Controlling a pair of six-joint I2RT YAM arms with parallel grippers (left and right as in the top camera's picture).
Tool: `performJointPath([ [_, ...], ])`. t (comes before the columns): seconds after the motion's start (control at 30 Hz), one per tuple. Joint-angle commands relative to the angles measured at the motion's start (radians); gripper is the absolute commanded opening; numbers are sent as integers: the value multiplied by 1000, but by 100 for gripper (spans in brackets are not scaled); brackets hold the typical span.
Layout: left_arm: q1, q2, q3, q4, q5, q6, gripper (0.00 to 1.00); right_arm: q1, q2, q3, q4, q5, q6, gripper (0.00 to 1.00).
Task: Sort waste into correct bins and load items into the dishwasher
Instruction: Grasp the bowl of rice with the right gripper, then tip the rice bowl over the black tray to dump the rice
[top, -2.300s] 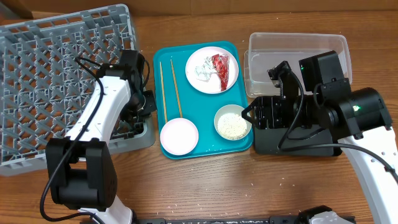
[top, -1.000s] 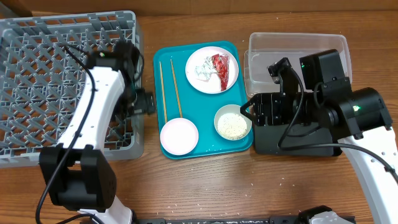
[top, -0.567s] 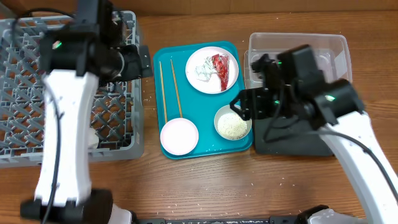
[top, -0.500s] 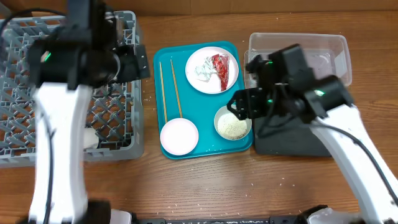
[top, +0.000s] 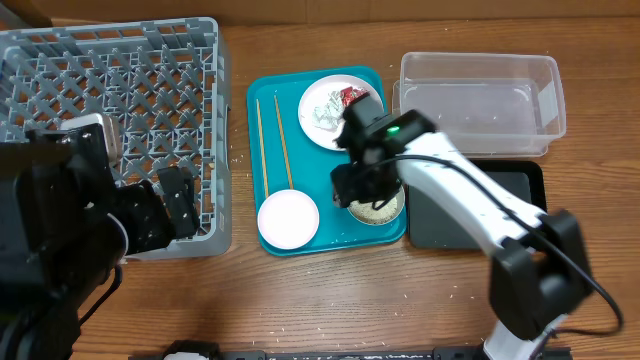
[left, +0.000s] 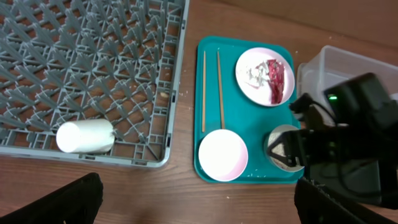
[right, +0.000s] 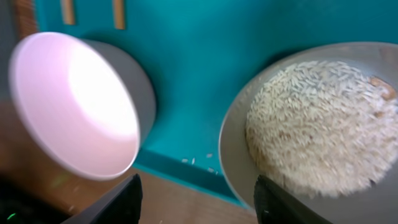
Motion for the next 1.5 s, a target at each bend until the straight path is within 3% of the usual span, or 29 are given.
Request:
performJointPath([
  [0.0, 4, 14, -16, 2, -10, 11, 100, 24, 48, 13, 31, 155, 110, 55],
  [0.1, 4, 22, -16, 2, -10, 11, 100, 24, 92, 13, 62, 159, 139, 45],
  [0.17, 4, 29, -16, 2, -10, 11, 100, 24, 118, 13, 72, 159, 141, 44],
  [0.27, 4, 37, -16, 2, -10, 11, 100, 24, 149, 13, 78, 158, 155, 30],
  [0.43, 4, 50, -16, 2, -11, 11, 100, 24, 168, 13, 106, 126, 155, 24],
  [0.57, 4, 62, -16, 2, -10, 11, 100, 24, 167, 13, 122, 87, 181, 5],
  [0.8, 4, 80, -16, 2, -10, 11, 100, -26, 29, 13, 76, -156, 98, 4],
  [1.07, 4, 101, -16, 2, -10, 11, 100, -239, -204, 13, 35, -402, -11, 4],
  [1.23, 4, 116, -16, 2, -11, 11, 100, -388, -207, -2, -72, -526, -198, 4],
  [1.47, 4, 138, -16, 2, -11, 11, 100, -527, -207, -144, -69, -639, -315, 4],
])
